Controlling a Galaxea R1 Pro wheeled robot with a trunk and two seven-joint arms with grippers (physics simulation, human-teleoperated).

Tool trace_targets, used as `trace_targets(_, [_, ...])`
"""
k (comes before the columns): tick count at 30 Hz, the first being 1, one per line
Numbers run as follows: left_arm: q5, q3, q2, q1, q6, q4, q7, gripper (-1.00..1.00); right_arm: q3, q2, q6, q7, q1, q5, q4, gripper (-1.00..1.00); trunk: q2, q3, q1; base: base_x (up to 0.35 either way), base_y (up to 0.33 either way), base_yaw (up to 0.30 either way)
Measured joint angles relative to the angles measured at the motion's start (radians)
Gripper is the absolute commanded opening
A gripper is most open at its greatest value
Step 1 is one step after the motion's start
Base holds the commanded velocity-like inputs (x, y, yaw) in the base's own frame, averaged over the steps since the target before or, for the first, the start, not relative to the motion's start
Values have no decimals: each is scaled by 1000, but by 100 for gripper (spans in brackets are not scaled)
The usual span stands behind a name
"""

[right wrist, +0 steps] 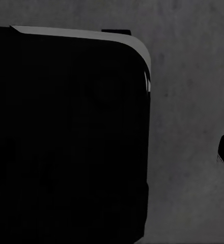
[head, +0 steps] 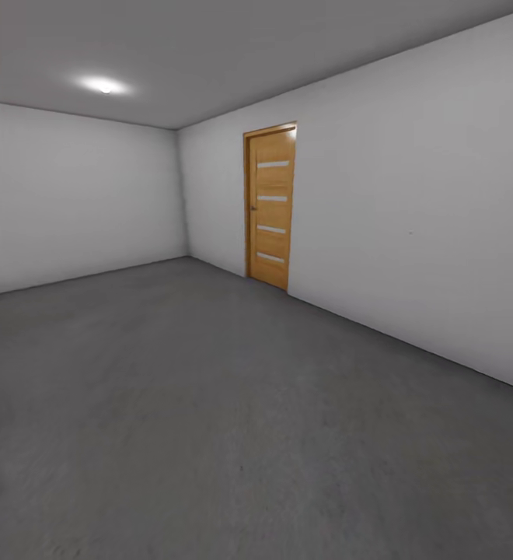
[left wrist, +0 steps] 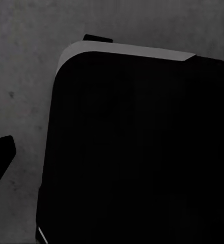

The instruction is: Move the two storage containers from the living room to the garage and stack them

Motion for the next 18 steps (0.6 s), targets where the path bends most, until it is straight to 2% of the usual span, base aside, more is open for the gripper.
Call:
trace_targets(14, [2,0,0,0,0,0,1,100,-1,2,-1,0,0,0,0,100,0,0,0,323,0,0])
trace_targets(18, [3,2,0,0,-3,0,4,100,-6,11,-1,0,0,1,0,100,0,0,0,323,0,0])
